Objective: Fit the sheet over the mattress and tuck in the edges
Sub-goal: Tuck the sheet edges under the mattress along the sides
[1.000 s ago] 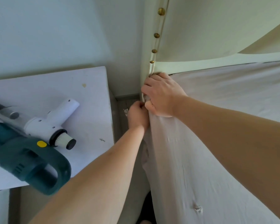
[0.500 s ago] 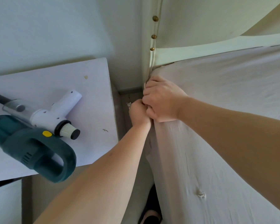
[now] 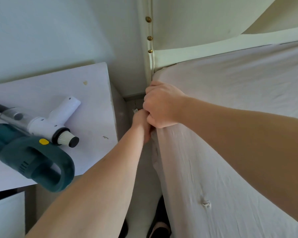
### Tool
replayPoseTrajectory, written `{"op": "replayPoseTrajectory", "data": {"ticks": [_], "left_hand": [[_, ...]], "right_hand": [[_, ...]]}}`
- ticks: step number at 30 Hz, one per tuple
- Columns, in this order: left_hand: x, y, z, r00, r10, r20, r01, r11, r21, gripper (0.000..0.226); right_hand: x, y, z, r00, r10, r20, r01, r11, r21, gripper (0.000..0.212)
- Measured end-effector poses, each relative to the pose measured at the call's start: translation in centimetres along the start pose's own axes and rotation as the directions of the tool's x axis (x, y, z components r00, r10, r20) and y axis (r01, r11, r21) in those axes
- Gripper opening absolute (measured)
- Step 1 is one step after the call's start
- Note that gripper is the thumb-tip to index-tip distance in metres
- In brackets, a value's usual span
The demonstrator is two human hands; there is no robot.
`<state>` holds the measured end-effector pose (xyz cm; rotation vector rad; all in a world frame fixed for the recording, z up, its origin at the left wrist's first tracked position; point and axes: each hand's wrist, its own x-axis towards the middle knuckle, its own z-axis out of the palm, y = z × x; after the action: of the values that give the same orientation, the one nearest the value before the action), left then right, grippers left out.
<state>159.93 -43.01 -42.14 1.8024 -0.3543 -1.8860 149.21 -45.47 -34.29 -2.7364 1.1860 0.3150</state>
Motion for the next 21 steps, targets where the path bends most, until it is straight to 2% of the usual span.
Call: {"op": "replayPoseTrajectory", "data": {"ticks": [2,5,7,9,10,11,12,13,14,15,16,18,19,21], "left_hand": [[-0.4,-0.9,0.0,0.995,-0.036,0.090,0.030,0.997,0.066,0.028],[-0.5,-4.4,-0.6,0.953,-0.195,0.232,0.171,0.978,0.117,0.054],[-1.3,-5.1,-0.5,0.934,-0.239,0.265,0.198,0.965,0.171,0.048],[-1.6,-4.0,-0.5,0.962,-0.165,0.219,0.090,0.945,0.315,0.029],[-2.0,-3.0,-0.2,0.970,-0.132,0.205,0.019,0.879,0.477,0.023],[-2.1,-2.2,-0.3,0.978,-0.116,0.172,-0.038,0.717,0.696,0.021],[-2.3,-1.5,-0.4,0.988,-0.087,0.129,-0.073,0.468,0.880,0.021],[-2.0,-1.3,-0.8,0.996,-0.031,0.085,-0.073,0.276,0.958,0.020],[-1.8,-1.2,-1.2,0.996,0.019,0.084,-0.086,0.163,0.983,0.021],[-1.5,-1.6,-1.6,0.991,0.076,0.112,-0.121,0.129,0.984,0.023],[-1.9,-1.9,-2.1,0.983,0.145,0.113,-0.141,0.200,0.970,0.025],[-2.6,-3.3,-2.2,0.941,0.337,0.036,-0.218,0.521,0.825,0.027],[-3.6,-4.1,-2.4,0.925,0.381,-0.002,-0.250,0.612,0.750,0.027],[-5.1,-5.6,-2.9,0.923,0.384,-0.017,-0.264,0.666,0.697,0.022]], "right_hand": [[0.1,0.3,-1.0,0.999,-0.014,0.048,0.013,1.000,0.013,0.029],[0.3,0.5,-1.4,0.998,-0.026,0.063,0.026,1.000,0.011,0.027],[0.2,0.3,-0.6,0.997,-0.008,0.077,0.009,1.000,-0.009,0.028],[0.4,0.0,0.1,0.998,0.016,0.067,-0.013,0.999,-0.033,0.034],[0.5,0.0,0.1,0.997,0.032,0.069,-0.030,0.999,-0.023,0.037],[0.6,-0.3,0.0,0.996,0.042,0.073,-0.042,0.999,-0.005,0.038],[0.6,-0.5,0.0,0.996,0.055,0.069,-0.055,0.998,-0.002,0.040],[0.4,-0.6,-0.2,0.997,0.056,0.054,-0.055,0.998,-0.017,0.042],[0.3,-0.6,0.2,0.997,0.065,0.037,-0.064,0.997,-0.034,0.044],[0.0,-0.7,0.6,0.997,0.082,0.010,-0.082,0.996,-0.041,0.045],[-0.2,-1.0,0.6,0.995,0.100,-0.027,-0.101,0.994,-0.043,0.042],[-0.8,-1.6,1.1,0.982,0.148,-0.114,-0.154,0.987,-0.041,0.032],[-1.2,-2.4,1.1,0.976,0.154,-0.153,-0.161,0.986,-0.034,0.029],[-2.7,-4.3,1.4,0.972,0.156,-0.176,-0.157,0.988,0.009,0.030]]}}
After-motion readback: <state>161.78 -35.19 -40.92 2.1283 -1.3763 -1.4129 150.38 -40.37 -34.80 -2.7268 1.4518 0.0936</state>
